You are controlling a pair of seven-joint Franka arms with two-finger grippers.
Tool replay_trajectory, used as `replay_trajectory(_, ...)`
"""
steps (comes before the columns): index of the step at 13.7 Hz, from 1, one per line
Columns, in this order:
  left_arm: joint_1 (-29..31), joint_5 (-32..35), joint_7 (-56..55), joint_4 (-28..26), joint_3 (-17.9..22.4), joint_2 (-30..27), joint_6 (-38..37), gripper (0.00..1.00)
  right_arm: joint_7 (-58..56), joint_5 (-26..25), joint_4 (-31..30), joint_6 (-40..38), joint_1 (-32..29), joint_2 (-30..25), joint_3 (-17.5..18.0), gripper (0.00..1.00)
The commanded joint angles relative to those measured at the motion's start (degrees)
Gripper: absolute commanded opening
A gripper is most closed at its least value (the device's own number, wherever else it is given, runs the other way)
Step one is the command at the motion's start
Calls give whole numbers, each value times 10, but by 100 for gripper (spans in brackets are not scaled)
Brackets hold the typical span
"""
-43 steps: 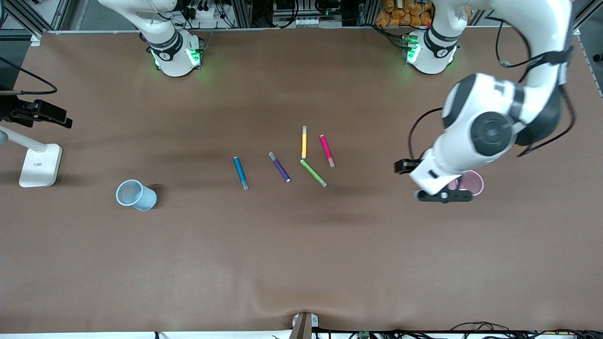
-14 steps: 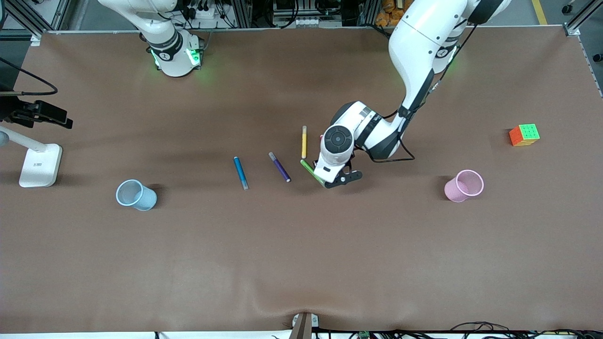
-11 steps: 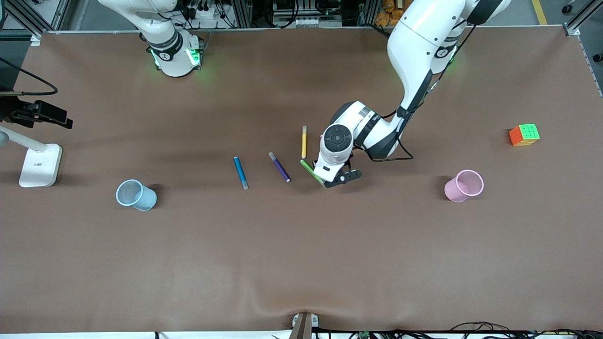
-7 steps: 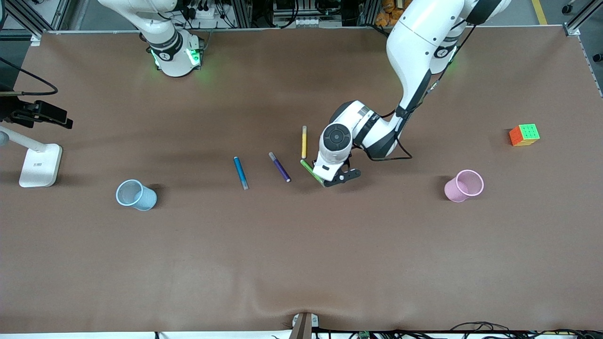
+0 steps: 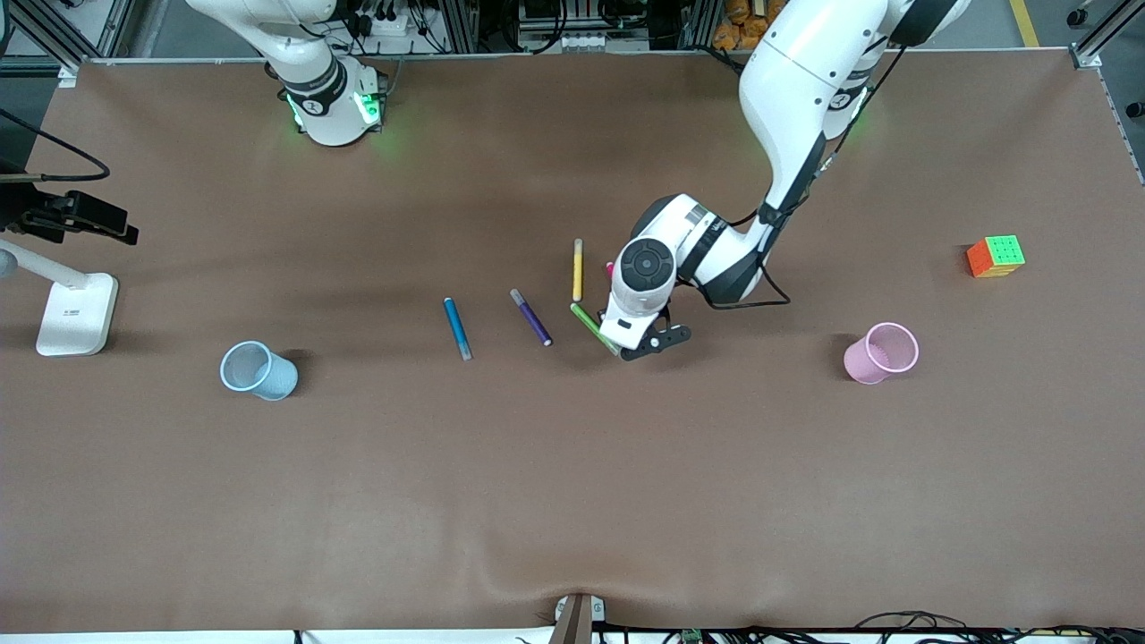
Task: Place pink and blue markers in matching cups
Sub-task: 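Carry the pink marker to the pink cup while the right gripper reaches out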
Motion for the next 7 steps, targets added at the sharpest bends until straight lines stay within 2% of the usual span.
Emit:
replay_trajectory(1, 16, -2, 2, -3, 5, -37, -37, 0, -4, 5, 0, 3, -11, -2, 8, 100)
replay_trajectory(7, 125, 4, 159, 12, 5, -101, -121, 0, -4, 5, 0, 6, -11, 2, 8, 100)
